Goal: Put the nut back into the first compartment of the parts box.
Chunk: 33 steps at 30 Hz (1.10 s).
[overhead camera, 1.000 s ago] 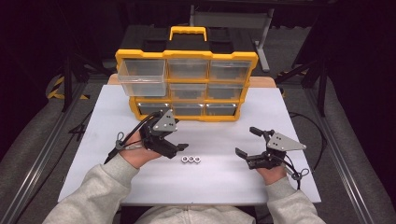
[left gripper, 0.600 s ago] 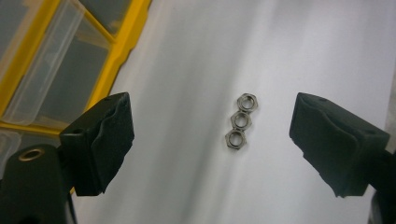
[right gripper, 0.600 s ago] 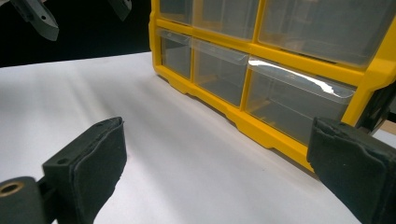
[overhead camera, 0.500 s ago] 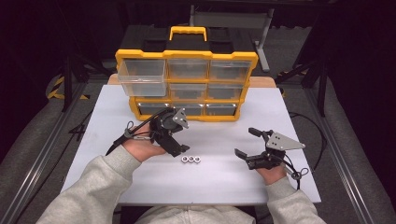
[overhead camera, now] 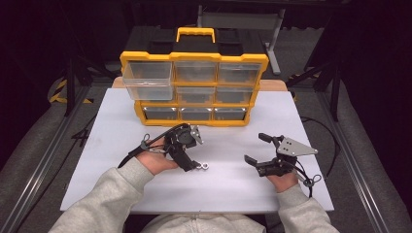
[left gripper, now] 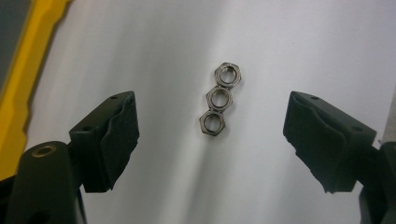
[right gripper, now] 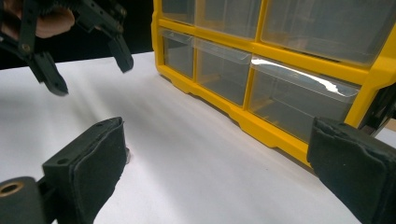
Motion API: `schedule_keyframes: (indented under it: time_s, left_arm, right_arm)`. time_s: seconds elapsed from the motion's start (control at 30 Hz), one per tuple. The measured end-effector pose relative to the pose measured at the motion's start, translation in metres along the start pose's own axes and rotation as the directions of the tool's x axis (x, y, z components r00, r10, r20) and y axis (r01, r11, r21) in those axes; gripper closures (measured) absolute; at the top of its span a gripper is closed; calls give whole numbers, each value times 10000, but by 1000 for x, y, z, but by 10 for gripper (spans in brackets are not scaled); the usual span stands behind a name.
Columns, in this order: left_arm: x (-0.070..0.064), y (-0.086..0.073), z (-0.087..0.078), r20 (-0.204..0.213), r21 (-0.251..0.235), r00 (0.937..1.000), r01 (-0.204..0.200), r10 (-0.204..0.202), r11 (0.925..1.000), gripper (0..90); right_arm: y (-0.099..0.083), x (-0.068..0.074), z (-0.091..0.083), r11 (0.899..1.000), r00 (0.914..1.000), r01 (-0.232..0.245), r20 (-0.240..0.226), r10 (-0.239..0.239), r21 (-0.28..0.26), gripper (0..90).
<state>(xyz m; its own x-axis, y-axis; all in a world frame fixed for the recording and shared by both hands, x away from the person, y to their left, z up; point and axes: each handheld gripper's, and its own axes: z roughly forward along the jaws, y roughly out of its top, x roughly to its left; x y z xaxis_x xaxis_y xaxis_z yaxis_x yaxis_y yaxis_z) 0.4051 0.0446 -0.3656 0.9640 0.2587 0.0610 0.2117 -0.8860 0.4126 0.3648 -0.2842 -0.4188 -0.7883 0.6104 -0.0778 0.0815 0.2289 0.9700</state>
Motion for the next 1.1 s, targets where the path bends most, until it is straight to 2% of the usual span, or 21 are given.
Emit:
schedule_keyframes:
  time_s: [0.03, 0.3, 0.33, 0.37, 0.4, 0.53, 0.77, 0.9, 0.97, 1.0, 1.1]
  left_arm:
    - [0, -2, 8, 258, 163, 9996, -77, 73, 9998, 202]
    - [0, -5, 24, 427, 388, 9991, -64, 48, 9992, 218]
    - [0, -6, 27, 438, 456, 9990, 90, -110, 9989, 225]
    - [1, -6, 29, 418, 543, 9991, -13, -9, 9985, 236]
    - [1, -6, 33, 496, 684, 9987, 77, -112, 9976, 244]
    - [2, -6, 42, 618, 1102, 9980, 45, -114, 9939, 269]
    - [4, -7, 53, 657, 1403, 9977, 39, -133, 9901, 336]
    - [4, -8, 59, 720, 1546, 9972, 95, -208, 9879, 404]
    - [3, -8, 60, 523, 1612, 9986, -14, -71, 9869, 460]
    - [3, -8, 60, 523, 1612, 9986, -14, -71, 9869, 515]
    - [2, -7, 62, 621, 1710, 9980, -34, -74, 9853, 568]
  right_arm:
    - [0, 0, 0, 10000, 10000, 3, -5, -3, 8, 55]
    - [0, 1, 1, 9999, 10000, 44, -21, -43, 100, 55]
    - [0, 1, 1, 9999, 10000, 37, -28, -36, 96, 55]
    - [0, 1, 1, 9999, 10000, 32, -38, -31, 102, 55]
    - [0, 1, 1, 9999, 10000, 29, -45, -28, 107, 55]
    - [0, 1, 1, 9999, 10000, 24, -37, -23, 114, 55]
    - [-1, 0, 2, 9999, 10000, -11, -57, 12, 156, 55]
    - [-1, 0, 2, 9998, 9999, -48, -103, 49, 172, 55]
    - [-1, 1, 2, 9999, 9998, -40, -178, 43, 137, 55]
    - [-1, 1, 2, 9999, 9998, -40, -178, 43, 137, 55]
    - [0, 1, 1, 10000, 9998, -37, -185, 38, 58, 55]
